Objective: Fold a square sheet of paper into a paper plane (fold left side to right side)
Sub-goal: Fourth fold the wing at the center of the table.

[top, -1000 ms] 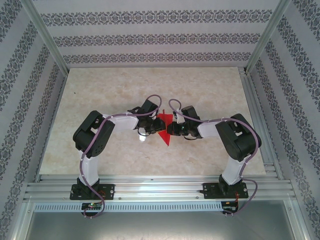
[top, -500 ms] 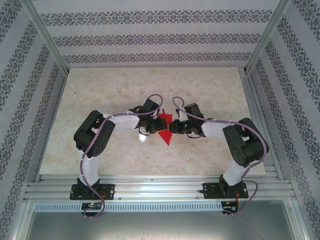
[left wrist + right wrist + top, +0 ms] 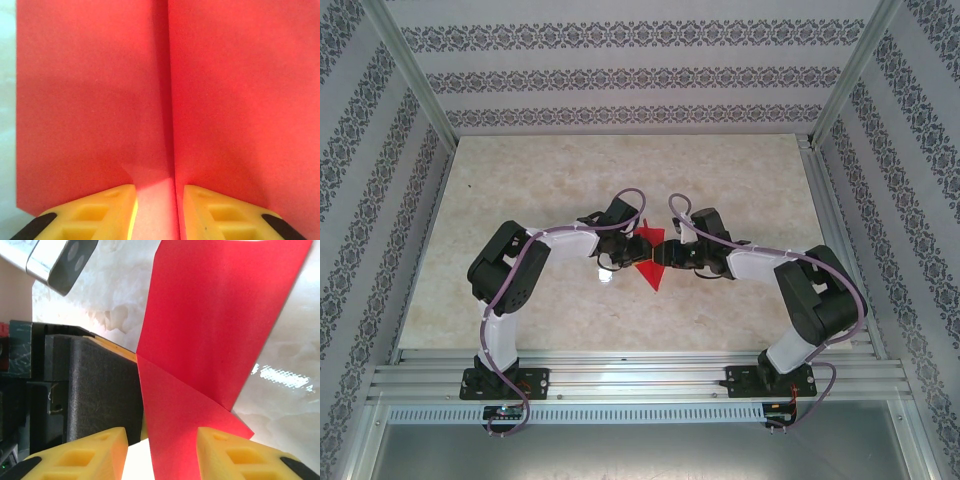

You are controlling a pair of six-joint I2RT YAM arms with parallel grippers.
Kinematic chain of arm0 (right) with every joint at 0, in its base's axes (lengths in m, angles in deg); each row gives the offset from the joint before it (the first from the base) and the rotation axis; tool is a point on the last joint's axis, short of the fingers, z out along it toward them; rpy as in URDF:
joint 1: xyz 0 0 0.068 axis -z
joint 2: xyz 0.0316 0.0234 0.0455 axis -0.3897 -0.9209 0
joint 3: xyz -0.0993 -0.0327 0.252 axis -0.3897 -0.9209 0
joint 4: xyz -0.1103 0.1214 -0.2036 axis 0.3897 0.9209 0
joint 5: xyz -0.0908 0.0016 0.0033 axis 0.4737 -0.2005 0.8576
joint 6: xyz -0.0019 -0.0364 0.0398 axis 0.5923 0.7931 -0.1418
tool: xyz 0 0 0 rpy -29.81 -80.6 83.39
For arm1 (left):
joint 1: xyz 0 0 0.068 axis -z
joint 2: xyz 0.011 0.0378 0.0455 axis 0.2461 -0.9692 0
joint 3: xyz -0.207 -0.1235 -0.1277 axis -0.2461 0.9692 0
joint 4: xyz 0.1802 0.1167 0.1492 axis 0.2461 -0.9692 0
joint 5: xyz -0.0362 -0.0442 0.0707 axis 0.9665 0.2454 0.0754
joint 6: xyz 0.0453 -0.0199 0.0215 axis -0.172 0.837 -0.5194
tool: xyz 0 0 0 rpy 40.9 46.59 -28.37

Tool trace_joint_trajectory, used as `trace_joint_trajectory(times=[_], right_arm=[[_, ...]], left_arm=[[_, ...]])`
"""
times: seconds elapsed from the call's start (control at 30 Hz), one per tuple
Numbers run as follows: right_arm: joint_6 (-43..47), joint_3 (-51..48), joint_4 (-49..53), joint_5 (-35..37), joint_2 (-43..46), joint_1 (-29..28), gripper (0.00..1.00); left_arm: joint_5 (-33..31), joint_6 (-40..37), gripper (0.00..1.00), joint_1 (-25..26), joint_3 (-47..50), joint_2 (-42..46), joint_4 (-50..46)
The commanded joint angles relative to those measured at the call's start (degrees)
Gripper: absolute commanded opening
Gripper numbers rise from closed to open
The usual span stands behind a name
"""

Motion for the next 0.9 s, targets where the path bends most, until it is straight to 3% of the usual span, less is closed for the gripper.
trace_joint_trajectory(times=[0.0, 0.13, 0.4, 0.57, 0.87], right_arm=[[-2.43, -1.05, -3.88, -0.81, -1.73, -2.77, 0.43], [-2.56, -0.53, -4.28, -0.17, -3.16, -3.92, 0.43], [-3.39, -5.59, -8.12, 0.47, 1.86, -2.57, 0.32], [-3.37, -7.18, -8.75, 1.01, 2.19, -3.38, 0.38], [-2.58, -4.97, -7.58, 2.79, -0.57, -4.21, 0.38]], left_arm=[[-2.05, -0.07, 0.32, 0.82, -0.44, -1.64, -2.18], [-2.01, 0.05, 0.32, 0.82, -0.41, -1.64, -2.00], [-2.12, 0.29, 0.26, 0.83, -0.24, -1.64, -1.82], [-2.16, 0.45, 0.26, 0.84, 0.04, -1.47, -1.64], [-2.23, 0.36, 0.26, 0.83, -0.06, -1.55, -1.89]])
